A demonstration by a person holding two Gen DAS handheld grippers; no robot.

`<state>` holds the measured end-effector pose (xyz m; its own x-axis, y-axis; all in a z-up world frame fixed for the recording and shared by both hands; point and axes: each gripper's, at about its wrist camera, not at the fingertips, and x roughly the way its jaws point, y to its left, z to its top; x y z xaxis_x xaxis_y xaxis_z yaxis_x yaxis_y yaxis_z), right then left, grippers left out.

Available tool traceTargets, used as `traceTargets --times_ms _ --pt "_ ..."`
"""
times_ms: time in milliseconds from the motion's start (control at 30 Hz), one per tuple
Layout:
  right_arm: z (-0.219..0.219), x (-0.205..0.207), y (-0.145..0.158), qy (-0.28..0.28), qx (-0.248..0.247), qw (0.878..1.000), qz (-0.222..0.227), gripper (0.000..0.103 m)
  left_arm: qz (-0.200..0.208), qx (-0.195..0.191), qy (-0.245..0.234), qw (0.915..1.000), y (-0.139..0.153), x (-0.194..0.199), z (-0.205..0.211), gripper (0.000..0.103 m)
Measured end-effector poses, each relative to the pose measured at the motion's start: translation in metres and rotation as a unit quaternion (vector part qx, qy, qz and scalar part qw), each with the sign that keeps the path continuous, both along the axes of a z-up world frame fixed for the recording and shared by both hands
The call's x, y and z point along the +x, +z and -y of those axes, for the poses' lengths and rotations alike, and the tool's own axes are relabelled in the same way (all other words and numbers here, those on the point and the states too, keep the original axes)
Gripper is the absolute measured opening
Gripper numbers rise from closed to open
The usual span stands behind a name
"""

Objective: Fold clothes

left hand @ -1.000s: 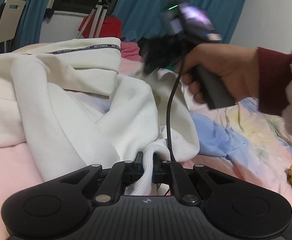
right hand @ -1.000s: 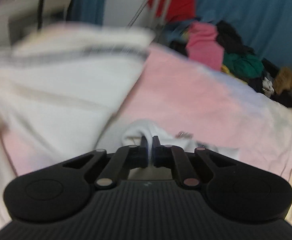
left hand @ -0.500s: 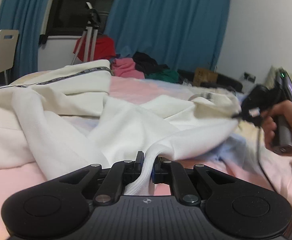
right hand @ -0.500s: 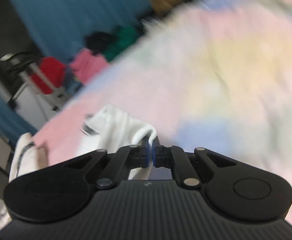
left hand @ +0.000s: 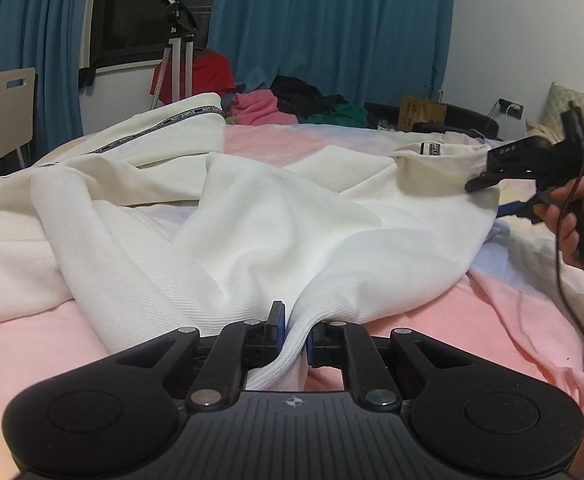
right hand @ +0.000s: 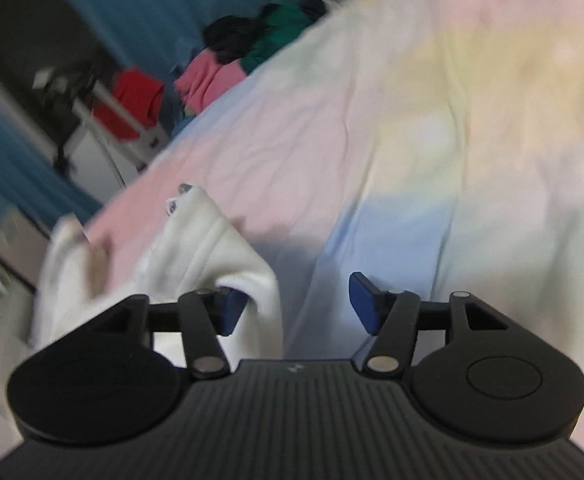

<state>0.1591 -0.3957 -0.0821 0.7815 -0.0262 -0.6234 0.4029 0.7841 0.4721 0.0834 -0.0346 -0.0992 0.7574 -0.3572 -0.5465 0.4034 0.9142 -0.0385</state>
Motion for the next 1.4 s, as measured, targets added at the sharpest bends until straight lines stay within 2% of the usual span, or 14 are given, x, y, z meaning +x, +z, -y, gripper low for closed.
traceTargets --times_ms 100,233,367,467,500,533,567,700,833,933,1033,1133,1267,1400 --pt "-0.012 0.013 0.002 0.047 -0.107 0.993 0.001 0.060 -0.002 0.005 -0.002 1.0000 -0.002 -0.001 0.002 0.011" --pt "-0.039 0.020 0.012 0.094 -0.236 0.966 0.040 0.059 -0.001 0.013 -0.006 0.9999 -0.004 -0.002 0.004 0.011" --pt "-0.063 0.026 0.025 0.138 -0.273 0.947 0.095 0.059 0.001 0.016 -0.010 0.9998 -0.005 0.001 0.005 0.011" --pt "-0.067 0.034 0.028 0.142 -0.273 0.946 0.102 0.057 -0.001 0.010 -0.010 0.9999 -0.004 0.001 0.003 0.011" --pt "-0.064 0.037 0.028 0.131 -0.270 0.949 0.098 0.046 -0.001 0.007 -0.011 0.9999 -0.003 0.001 0.002 0.011" --pt "-0.061 0.039 0.028 0.119 -0.266 0.952 0.095 0.024 -0.001 0.004 -0.012 0.9999 -0.003 0.001 0.001 0.011" --pt "-0.055 0.041 0.028 0.106 -0.256 0.956 0.095 0.013 0.000 0.002 -0.012 0.9999 -0.002 0.000 0.000 0.011" --pt "-0.011 0.028 0.032 0.025 -0.148 0.979 0.138 0.009 0.009 -0.011 -0.028 0.9995 0.003 -0.003 -0.002 0.011" --pt "0.035 -0.004 0.023 -0.105 -0.025 0.978 0.179 0.008 0.044 -0.021 -0.071 0.9963 0.013 -0.013 0.005 0.012" --pt "0.072 -0.036 -0.007 -0.236 0.137 0.947 0.170 0.008 0.054 -0.008 -0.093 0.9942 0.013 -0.021 0.012 0.013" --pt "0.095 -0.066 -0.052 -0.327 0.291 0.890 0.132 0.009 0.037 0.012 -0.095 0.9947 0.005 -0.020 0.017 0.013" --pt "0.111 -0.069 -0.071 -0.313 0.321 0.888 0.102 0.009 0.036 0.024 -0.096 0.9945 0.001 -0.018 0.019 0.014" --pt "0.119 -0.059 -0.066 -0.270 0.291 0.914 0.084 0.011 0.031 0.021 -0.096 0.9947 0.002 -0.018 0.015 0.017" --pt "0.121 -0.055 -0.067 -0.267 0.277 0.920 0.079 0.011 0.007 -0.004 -0.086 0.9962 0.012 -0.019 0.003 0.037"
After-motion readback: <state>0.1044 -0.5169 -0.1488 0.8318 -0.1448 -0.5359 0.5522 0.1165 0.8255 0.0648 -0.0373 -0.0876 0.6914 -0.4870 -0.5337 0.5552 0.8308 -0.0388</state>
